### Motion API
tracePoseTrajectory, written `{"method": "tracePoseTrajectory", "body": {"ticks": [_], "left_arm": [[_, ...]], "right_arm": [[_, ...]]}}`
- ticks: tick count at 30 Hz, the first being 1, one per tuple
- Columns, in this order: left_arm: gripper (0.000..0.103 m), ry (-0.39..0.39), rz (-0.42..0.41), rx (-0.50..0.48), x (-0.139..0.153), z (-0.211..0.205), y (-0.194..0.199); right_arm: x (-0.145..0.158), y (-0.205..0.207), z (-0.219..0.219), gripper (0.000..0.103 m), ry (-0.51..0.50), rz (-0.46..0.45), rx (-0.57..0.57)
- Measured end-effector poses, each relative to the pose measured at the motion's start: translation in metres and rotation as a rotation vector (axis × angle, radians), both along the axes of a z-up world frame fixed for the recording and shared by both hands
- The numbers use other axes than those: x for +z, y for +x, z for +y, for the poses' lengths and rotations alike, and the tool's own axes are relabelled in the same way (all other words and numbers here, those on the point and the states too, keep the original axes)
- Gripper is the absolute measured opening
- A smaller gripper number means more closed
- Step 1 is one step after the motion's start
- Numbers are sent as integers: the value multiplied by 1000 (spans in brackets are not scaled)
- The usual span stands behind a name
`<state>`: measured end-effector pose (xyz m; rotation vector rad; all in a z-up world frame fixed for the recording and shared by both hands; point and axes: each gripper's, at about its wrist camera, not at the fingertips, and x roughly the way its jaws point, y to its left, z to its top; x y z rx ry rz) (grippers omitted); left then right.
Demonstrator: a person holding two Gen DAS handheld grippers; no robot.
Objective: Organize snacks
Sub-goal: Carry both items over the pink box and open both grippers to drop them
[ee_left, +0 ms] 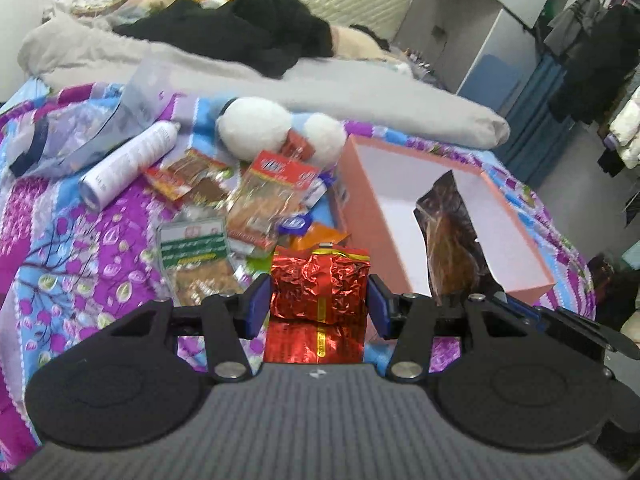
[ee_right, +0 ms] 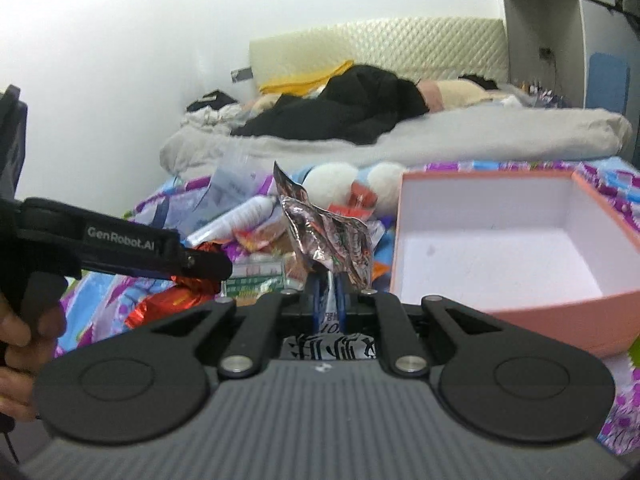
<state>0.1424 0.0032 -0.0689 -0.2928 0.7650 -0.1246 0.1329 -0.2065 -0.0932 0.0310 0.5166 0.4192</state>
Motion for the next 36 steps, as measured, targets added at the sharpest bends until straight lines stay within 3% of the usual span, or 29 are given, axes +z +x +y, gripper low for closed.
{"method": "tracePoseTrajectory", "body": {"ticks": [14, 21, 26, 29, 36], "left_arm": [[56, -56, -101, -106, 41, -57, 78], [56, -38, -106, -153, 50, -98, 126], [56, -34, -57, -143, 39, -117, 163], [56, -55, 1, -139, 25, -124, 186], [56, -42, 141, -141, -5, -132, 222]], "right_arm": [[42, 53, -48, 12, -7, -129, -135], [46, 93, -74, 12, -25, -100, -186], [31, 127, -95, 12, -34, -45, -231], [17, 141, -106, 12, -16, 4, -254], [-16, 176, -114, 12, -84, 142, -245]]}}
